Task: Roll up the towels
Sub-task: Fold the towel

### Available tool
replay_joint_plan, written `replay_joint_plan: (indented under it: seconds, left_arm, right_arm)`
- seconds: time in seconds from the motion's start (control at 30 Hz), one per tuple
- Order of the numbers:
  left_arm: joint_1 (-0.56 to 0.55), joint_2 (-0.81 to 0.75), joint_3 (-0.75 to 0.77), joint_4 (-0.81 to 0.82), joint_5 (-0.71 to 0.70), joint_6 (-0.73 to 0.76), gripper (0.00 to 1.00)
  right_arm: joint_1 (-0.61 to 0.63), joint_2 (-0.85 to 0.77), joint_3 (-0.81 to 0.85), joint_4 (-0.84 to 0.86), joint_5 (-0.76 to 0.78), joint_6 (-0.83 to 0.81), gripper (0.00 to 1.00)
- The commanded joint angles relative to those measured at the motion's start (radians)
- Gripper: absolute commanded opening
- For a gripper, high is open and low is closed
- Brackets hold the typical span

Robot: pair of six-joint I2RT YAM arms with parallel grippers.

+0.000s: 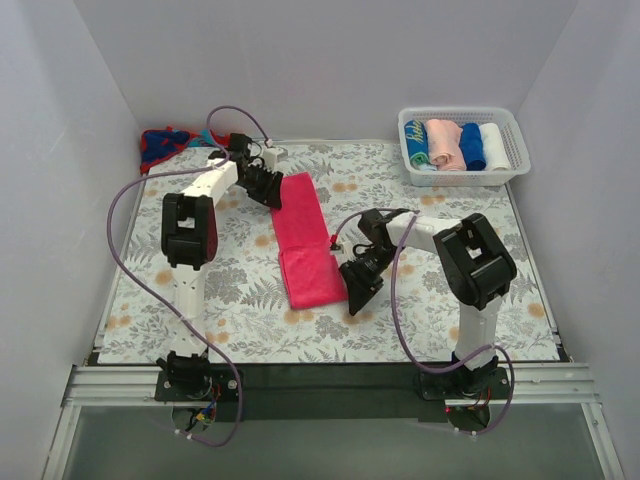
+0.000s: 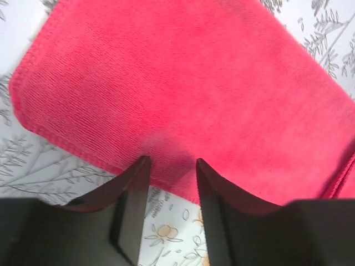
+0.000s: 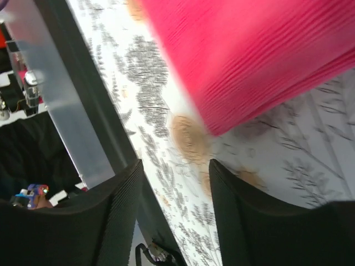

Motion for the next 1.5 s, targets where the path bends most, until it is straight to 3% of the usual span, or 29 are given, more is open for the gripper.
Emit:
replay_joint_plan:
  seconds: [0.0,0.13,0.17,0.27,0.37,0.4,0.57,0.6,0.73,0.8,1.07,1.4,1.47]
  left_arm:
    - [0.009,-0.043,0.06,-0.027,-0.017,0.084,0.38]
    - [0.011,-0.332,-0.143,0.065,-0.025,0.144,0.57]
    - [0.011,-0.405,-0.261,0.105,-0.02,0.159,0.61]
    - [0.003,-0.642,-0.462,0.118,0.018,0.253,0.61]
    - [-0.061,-0.852,-0.622,0.092,0.006,0.364,0.53]
    - [-0.093,-0.913,-0.745,0.093,-0.021,0.383,0.49]
    - [-0.425,-1.186,-1.056,0.179,-0.238,0.412,0.35]
    - [-0.519,-1.2,-1.12,0.199,-0.305,0.403,0.34]
    - [-0.711,-1.181,-1.167,0.286,-0.439,0.348,0.35]
    - [-0.753,-1.14,-1.165,0.303,-0.454,0.323,0.36]
    - [-0.81,-1.038,-1.225,0.372,-0.47,0.365,0.36]
    - [-0.815,-0.897,-1.247,0.484,-0.519,0.397,0.34]
    - [-0.815,-0.882,-1.25,0.484,-0.514,0.398,0.26]
  right_arm:
    - [-0.001,-0.092,-0.001,-0.031,-0.037,-0.013,0.5]
    - [-0.106,-0.188,-0.013,-0.052,-0.006,-0.013,0.56]
    - [-0.126,-0.219,-0.007,-0.051,0.004,-0.015,0.56]
    - [-0.16,-0.233,0.082,-0.034,0.046,-0.009,0.52]
    - [-0.149,-0.181,0.195,0.018,0.024,0.056,0.48]
    - [-0.14,-0.158,0.226,0.026,0.017,0.066,0.47]
    - [-0.081,0.003,0.435,0.033,-0.043,0.12,0.41]
    - [-0.069,0.018,0.45,0.039,-0.045,0.122,0.41]
    - [-0.008,0.077,0.492,0.058,-0.061,0.134,0.4]
    - [0.017,0.121,0.49,0.069,-0.06,0.145,0.4]
    - [0.034,0.245,0.44,0.118,0.015,0.145,0.38]
    - [0.035,0.253,0.38,0.132,0.031,0.134,0.38]
    - [0.035,0.253,0.371,0.132,0.027,0.132,0.38]
